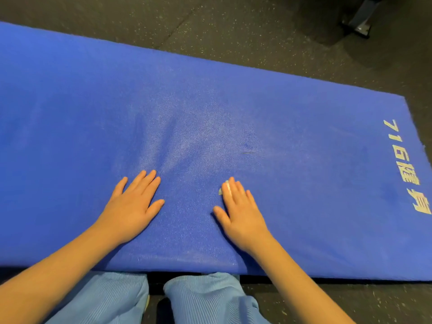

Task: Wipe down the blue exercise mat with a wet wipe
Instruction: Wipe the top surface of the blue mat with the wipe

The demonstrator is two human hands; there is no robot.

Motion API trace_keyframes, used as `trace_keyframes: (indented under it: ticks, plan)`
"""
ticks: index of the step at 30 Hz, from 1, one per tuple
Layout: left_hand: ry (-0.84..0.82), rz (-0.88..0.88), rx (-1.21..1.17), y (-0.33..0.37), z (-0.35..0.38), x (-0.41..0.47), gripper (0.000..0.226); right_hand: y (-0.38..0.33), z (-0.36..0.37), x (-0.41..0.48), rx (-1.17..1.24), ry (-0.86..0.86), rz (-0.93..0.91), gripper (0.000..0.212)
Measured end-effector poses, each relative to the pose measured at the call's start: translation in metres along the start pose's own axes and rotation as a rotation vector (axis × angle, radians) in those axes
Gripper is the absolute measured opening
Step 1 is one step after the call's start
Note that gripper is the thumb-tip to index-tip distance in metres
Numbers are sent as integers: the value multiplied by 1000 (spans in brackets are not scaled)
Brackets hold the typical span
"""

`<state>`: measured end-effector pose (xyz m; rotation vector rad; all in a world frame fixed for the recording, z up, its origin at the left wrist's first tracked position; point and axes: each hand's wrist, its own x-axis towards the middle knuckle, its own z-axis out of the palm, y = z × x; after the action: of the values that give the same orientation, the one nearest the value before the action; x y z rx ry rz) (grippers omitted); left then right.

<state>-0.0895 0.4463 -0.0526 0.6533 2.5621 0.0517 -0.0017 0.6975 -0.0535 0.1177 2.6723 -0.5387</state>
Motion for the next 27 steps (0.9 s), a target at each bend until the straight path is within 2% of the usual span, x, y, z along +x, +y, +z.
trace_keyframes:
  ticks: [2,4,5,7,9,11,14,16,20,22,25,27]
  plan:
    - [-3,-4,-7,0,0,0,97,-1,2,-20,-14,-38,-81,101]
    - [-6,-6,-26,0,0,1,96,12,-2,-13,-54,-26,-73,106]
    - [-12,-5,-31,1,0,1,95,20,-4,2,-69,-7,-20,102]
    - [-13,-4,-47,0,1,3,95,27,-7,38,-72,20,131,78]
    - [-14,-3,-50,1,0,3,94,18,-7,60,-17,30,172,67]
    - [-21,-3,-48,1,-1,2,95,2,-6,56,12,-19,69,72]
    - [-69,2,-59,-1,-7,10,98,2,-5,34,-65,-68,-88,91]
    - [-89,8,-65,1,-12,21,100,24,-11,52,-104,-35,-25,88]
    - [-77,5,-57,9,-11,39,102,39,-20,101,-65,70,212,66]
    - [-51,3,-39,11,-7,38,100,26,-16,102,-50,42,144,70]
    - [-41,-3,-52,11,-5,37,99,16,-10,82,-107,-10,-86,85]
    - [-49,11,-49,9,-7,40,102,32,-17,91,-160,1,-94,88]
